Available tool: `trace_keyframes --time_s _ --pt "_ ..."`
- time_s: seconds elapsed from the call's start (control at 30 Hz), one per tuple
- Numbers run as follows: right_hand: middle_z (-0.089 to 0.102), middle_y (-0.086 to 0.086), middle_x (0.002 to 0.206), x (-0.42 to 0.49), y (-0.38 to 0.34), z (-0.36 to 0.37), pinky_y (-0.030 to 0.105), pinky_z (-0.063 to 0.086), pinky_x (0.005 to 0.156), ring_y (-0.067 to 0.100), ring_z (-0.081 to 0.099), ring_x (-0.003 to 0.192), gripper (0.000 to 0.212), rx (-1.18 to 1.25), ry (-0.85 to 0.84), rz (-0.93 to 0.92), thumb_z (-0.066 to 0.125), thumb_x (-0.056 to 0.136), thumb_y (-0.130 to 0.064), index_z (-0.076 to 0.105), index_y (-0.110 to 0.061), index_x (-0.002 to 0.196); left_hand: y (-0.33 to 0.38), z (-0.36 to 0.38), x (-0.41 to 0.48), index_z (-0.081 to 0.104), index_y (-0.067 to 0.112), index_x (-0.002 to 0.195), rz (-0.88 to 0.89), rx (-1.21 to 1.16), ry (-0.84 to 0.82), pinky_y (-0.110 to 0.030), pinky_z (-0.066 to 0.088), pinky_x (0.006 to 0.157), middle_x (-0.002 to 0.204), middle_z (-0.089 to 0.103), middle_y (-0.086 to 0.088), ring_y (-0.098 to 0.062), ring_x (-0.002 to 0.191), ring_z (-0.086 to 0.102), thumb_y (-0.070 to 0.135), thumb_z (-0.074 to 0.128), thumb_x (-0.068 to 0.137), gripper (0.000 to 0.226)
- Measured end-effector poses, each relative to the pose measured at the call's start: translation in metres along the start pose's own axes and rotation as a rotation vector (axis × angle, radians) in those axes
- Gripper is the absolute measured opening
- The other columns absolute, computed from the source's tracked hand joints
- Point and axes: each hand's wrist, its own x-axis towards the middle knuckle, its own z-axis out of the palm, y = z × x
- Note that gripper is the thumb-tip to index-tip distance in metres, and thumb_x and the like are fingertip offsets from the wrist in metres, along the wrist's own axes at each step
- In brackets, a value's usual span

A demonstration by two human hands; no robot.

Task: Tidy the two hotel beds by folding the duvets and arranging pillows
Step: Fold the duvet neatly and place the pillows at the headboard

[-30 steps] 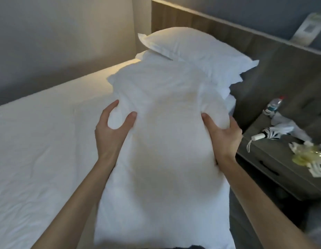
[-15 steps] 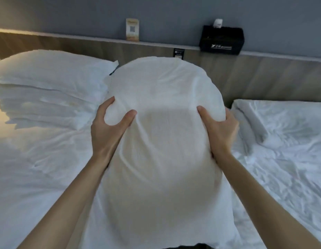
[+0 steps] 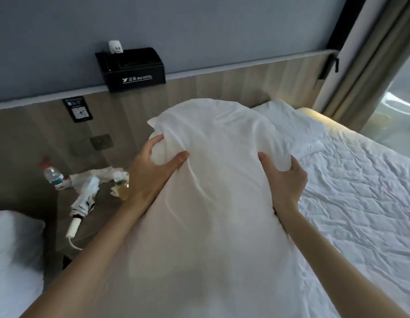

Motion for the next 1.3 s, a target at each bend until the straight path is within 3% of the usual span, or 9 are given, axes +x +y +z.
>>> trace_keyframes --time_s 0.2,0.33,0.5,0.67,0.8,0.97,1.07,1.2,1.3 --pt "0.061 -0.011 0.068 0.05 -0.002 0.039 0.031 0.045 0.074 0.009 0.056 0.069 0.033 -0.075 0.246 0.027 0.074 0.075 -0.05 0.061 -0.02 0.075 -0.002 0.051 0.122 0.053 0.036 0.128 0.09 -0.011 -0.272 -0.029 0.045 0.092 0.106 0.053 0.029 -0.003 0.102 0.054 0.057 0.08 0.066 0.071" --pt "0.06 -0.008 0.068 0.083 0.0 0.058 0.033 0.044 0.074 0.017 0.056 0.071 0.036 -0.129 0.37 0.06 0.074 0.074 -0.051 0.059 -0.019 0.074 0.0 0.091 0.185 0.054 0.036 0.127 0.131 -0.042 -0.419 -0.037 0.048 0.097 0.118 0.059 0.02 -0.006 0.109 0.057 0.066 0.08 0.057 0.08" --pt "0.052 -0.009 0.061 0.139 0.019 0.077 0.036 0.043 0.069 0.017 0.049 0.065 0.038 -0.155 0.47 0.075 0.072 0.074 -0.053 0.049 -0.024 0.066 0.0 0.155 0.251 0.057 0.031 0.128 0.166 -0.008 -0.534 -0.025 0.046 0.09 0.116 0.06 0.017 -0.007 0.107 0.058 0.059 0.083 0.059 0.079" --pt "0.056 -0.005 0.065 0.217 0.05 0.102 0.031 0.039 0.068 0.017 0.051 0.064 0.036 -0.171 0.526 0.096 0.069 0.082 -0.047 0.057 -0.014 0.075 0.005 0.239 0.328 0.057 0.031 0.128 0.19 0.057 -0.646 -0.038 0.048 0.1 0.125 0.062 0.01 -0.011 0.114 0.058 0.075 0.075 0.045 0.095" --pt "0.057 -0.003 0.067 0.3 0.071 0.122 0.031 0.038 0.068 0.02 0.053 0.068 0.036 -0.155 0.594 0.12 0.067 0.085 -0.045 0.059 -0.011 0.078 0.02 0.316 0.394 0.058 0.027 0.131 0.212 0.078 -0.686 -0.036 0.046 0.102 0.128 0.061 0.004 -0.015 0.117 0.057 0.066 0.079 0.054 0.089" --pt "0.068 0.005 0.099 0.413 0.08 0.146 0.028 0.042 0.082 0.023 0.061 0.095 0.046 -0.105 0.675 0.146 0.064 0.086 -0.048 0.065 -0.009 0.11 0.046 0.415 0.485 0.059 0.027 0.128 0.279 0.119 -0.672 -0.037 0.046 0.101 0.128 0.063 0.001 -0.019 0.116 0.058 0.064 0.074 0.059 0.08" --pt "0.061 0.006 0.122 0.478 0.108 0.159 0.024 0.037 0.089 0.024 0.055 0.114 0.049 -0.016 0.542 0.295 0.061 0.09 -0.043 0.055 -0.018 0.132 0.041 0.475 0.534 0.057 0.023 0.132 0.307 0.22 -0.588 -0.027 0.04 0.1 0.134 0.054 -0.008 -0.024 0.122 0.052 0.047 0.073 0.079 0.06" --pt "0.028 0.017 0.15 0.525 0.175 0.172 0.043 0.034 0.108 0.039 0.03 0.133 0.071 -0.155 0.169 0.69 0.054 0.094 -0.032 0.014 -0.039 0.152 -0.015 0.525 0.558 0.043 0.023 0.144 0.287 0.482 -0.542 -0.042 0.032 0.111 0.155 0.008 -0.016 -0.038 0.136 0.031 0.034 0.064 0.088 0.061" --pt "0.012 0.013 0.157 0.529 0.201 0.188 0.044 0.027 0.109 0.037 0.011 0.14 0.069 -0.405 -0.008 0.627 0.052 0.096 -0.026 0.014 -0.037 0.153 -0.071 0.545 0.546 0.04 0.032 0.146 0.325 0.666 -0.72 -0.05 0.024 0.115 0.159 0.002 -0.012 -0.039 0.143 0.016 0.039 0.059 0.091 0.059"
